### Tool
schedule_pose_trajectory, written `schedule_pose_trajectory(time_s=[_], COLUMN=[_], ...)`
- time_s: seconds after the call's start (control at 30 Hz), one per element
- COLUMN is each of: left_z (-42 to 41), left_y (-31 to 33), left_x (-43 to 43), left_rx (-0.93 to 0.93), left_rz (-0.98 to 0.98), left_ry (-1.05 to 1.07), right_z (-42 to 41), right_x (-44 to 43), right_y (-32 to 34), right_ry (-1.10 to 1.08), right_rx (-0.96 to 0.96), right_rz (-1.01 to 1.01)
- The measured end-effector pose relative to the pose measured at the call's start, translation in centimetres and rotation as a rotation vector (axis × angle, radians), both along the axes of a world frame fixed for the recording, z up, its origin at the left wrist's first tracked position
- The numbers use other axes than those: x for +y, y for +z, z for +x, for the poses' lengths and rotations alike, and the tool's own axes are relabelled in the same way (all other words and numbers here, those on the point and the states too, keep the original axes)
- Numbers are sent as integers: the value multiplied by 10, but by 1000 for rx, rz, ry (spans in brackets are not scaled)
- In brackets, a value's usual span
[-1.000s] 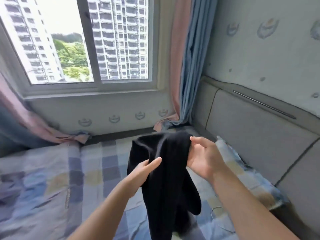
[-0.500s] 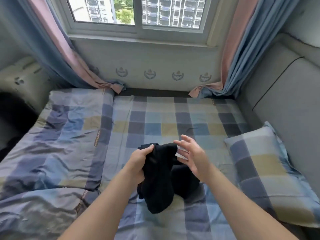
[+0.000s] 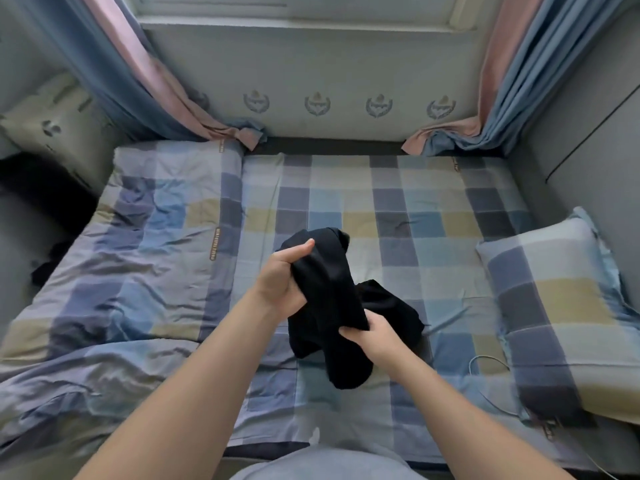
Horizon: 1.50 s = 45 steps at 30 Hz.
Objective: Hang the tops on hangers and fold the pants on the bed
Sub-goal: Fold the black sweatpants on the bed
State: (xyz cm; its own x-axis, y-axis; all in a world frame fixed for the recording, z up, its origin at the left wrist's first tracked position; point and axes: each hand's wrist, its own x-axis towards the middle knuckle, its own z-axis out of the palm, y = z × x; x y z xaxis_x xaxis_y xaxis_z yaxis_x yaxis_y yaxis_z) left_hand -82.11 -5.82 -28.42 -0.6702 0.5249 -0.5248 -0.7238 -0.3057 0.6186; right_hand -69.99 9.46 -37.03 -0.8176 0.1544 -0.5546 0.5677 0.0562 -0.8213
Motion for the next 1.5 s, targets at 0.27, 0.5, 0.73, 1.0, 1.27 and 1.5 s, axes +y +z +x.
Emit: schedule_pose_trajectory(time_s=[0.27,0.5,0.73,1.0,1.27,1.5], left_z=[-12,13,45,70,61,52], left_y=[-46,-27,-24,-15,25,64], left_x=[-43,-24,-2,4,5,2], left_rx=[286,744,817,749,559,431], left_rz=[-643,-489,-456,-467,-296,-143], left_ry=[-342,-735,-908,-702,-421,-192], right_z=[-14,-7,5,-13,-4,34], right_x=[12,4,23,59,44,0], right_y=[50,120,180,184,154,117], right_ry=[-176,142,183,-83,-233,-177], right_rx=[89,206,485,754,671,539], right_rz=[117,176,706,1039,974,305])
